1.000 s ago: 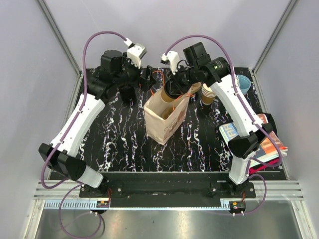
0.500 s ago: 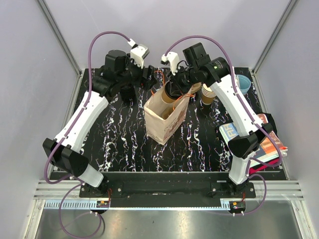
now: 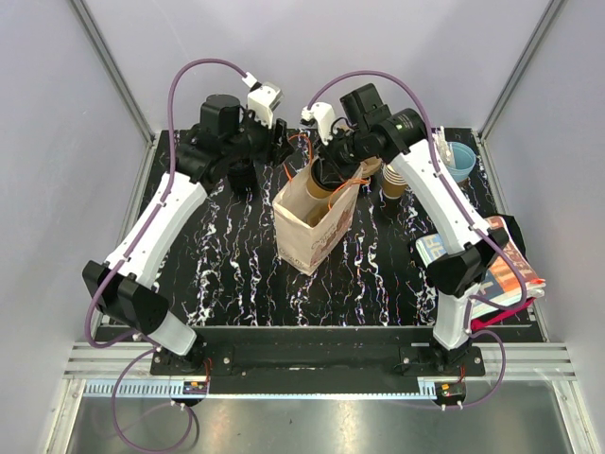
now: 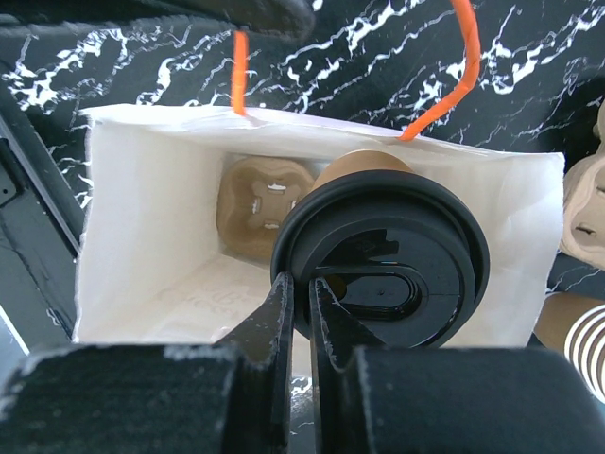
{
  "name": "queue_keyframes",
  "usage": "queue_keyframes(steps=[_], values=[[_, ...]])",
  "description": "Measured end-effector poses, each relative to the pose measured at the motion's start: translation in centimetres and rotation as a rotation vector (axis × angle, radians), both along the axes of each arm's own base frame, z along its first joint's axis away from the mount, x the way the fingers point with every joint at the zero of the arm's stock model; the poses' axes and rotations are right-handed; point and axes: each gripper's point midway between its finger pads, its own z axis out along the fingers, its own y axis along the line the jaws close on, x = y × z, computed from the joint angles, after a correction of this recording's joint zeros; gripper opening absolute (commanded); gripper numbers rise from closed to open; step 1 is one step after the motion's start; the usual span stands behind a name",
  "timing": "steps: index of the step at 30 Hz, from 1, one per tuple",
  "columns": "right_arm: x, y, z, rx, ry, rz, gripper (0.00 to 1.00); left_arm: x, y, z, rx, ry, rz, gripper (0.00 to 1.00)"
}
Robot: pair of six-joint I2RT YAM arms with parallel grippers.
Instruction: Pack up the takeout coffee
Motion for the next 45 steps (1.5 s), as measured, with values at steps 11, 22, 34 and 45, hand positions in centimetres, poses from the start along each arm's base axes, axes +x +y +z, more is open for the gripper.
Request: queue_keyframes(steps=[11, 22, 34, 45], values=[[0.5, 0.1, -2.3, -0.048, 0.057, -0.008, 0.0, 0.2, -0.3, -0.8, 0.001, 0.021, -0.008, 0.24], [1.0, -0.4, -2.8, -0.079, 0.048, -0.034, 0.0, -0.1, -0.7, -0.7, -0.013, 0.029, -0.032, 0.03], [1.7, -0.5, -3.7, -0.103, 0.045, -0.051, 0.0, -0.6, -1.1, -0.4, -0.021, 0.027, -0.055, 0.0], [2.3, -0.3, -5.3, -0.125, 0.064, -0.056, 0.0, -2.2, -2.1, 0.3, -0.03, 0.007, -0.092, 0.0]])
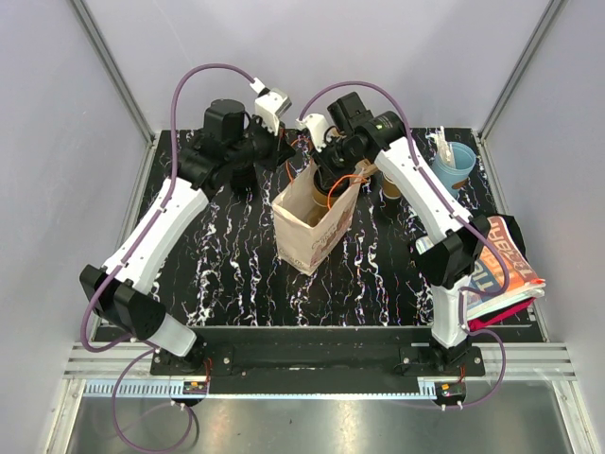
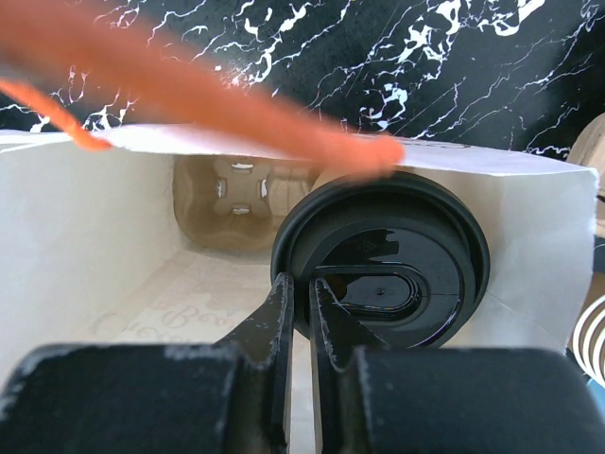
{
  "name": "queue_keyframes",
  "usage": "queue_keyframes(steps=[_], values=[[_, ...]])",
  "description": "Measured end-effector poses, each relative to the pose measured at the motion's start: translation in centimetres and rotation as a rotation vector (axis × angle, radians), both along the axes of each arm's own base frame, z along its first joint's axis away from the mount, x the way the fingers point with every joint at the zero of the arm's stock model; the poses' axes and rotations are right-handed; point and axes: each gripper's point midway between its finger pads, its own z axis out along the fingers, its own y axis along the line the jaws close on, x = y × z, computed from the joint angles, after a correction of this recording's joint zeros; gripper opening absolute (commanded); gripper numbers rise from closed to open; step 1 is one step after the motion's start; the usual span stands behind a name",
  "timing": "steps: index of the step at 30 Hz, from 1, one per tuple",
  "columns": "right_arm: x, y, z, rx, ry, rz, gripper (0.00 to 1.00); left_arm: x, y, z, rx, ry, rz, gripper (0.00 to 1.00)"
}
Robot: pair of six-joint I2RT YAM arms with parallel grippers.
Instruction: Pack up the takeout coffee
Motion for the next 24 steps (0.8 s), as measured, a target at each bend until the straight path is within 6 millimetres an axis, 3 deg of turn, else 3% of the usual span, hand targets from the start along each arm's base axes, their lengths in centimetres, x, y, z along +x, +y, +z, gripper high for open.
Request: queue_keyframes(steps=[13, 24], values=[[0.1, -0.1, -1.2, -0.014, 0.027, -0.009, 0.0, 0.1, 0.1, -0.6, 0.007, 0.001, 0.012, 0.0], [1.0, -1.8, -3.5, -0.038, 0.069, -0.051, 0.0, 1.0, 1.0, -0.7, 0.023, -0.017, 0.086, 0.0]])
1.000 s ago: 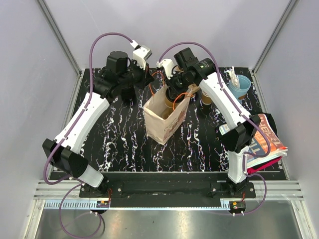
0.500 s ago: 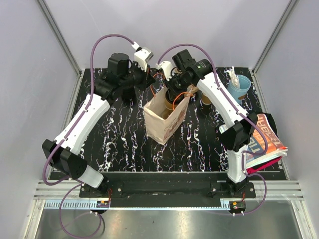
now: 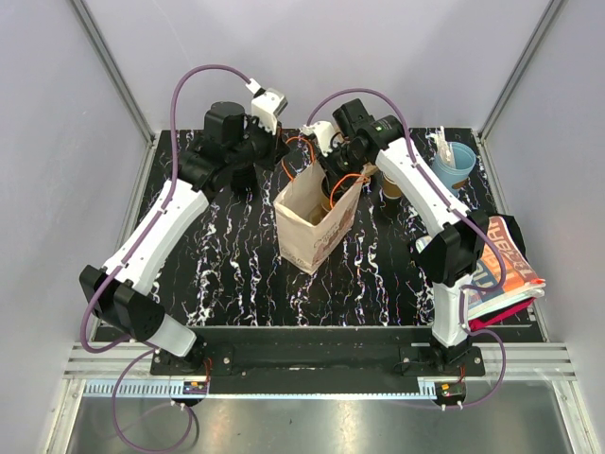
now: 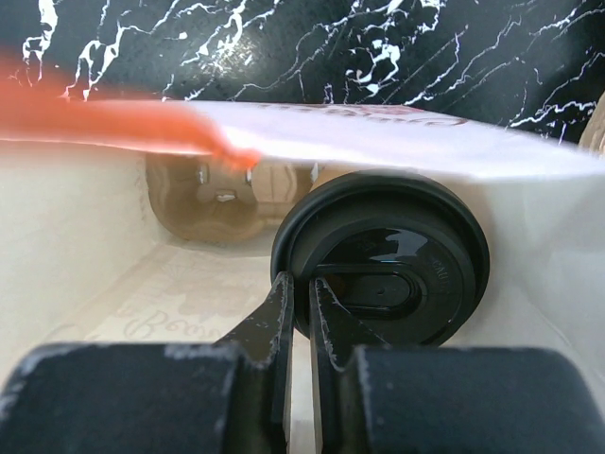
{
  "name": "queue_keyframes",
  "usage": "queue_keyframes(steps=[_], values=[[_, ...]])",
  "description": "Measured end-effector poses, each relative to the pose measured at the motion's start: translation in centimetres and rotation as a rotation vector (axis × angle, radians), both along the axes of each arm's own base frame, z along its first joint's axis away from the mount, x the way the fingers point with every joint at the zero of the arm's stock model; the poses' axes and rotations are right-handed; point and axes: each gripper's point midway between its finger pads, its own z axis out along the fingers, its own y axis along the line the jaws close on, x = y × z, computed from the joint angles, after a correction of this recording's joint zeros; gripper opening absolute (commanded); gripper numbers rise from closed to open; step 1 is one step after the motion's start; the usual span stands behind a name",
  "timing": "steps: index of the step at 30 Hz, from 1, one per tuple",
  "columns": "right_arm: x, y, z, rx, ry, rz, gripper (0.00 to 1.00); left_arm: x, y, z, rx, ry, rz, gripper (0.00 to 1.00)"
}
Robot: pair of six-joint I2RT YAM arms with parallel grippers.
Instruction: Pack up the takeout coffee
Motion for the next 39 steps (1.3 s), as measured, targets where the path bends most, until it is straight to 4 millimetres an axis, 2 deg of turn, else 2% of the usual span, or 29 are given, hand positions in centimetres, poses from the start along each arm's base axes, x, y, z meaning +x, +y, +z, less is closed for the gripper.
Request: queue_keyframes(steps=[19, 26, 39], values=[[0.1, -0.3, -1.7, -0.014, 0.022, -0.006, 0.0, 2.7, 3.6, -0.6, 0.055, -0.01, 0.266, 0.0], [0.0, -0.3, -2.0, -0.017, 0.028, -0.005, 0.0, 3.3, 3.8, -1.4, 0.069, 0.004, 0.293, 0.0], [0.0, -0.4, -2.1, -0.02, 0.03, -0.005, 0.0, 3.4, 3.7, -1.8, 0.066, 0.015, 0.299, 0.0]])
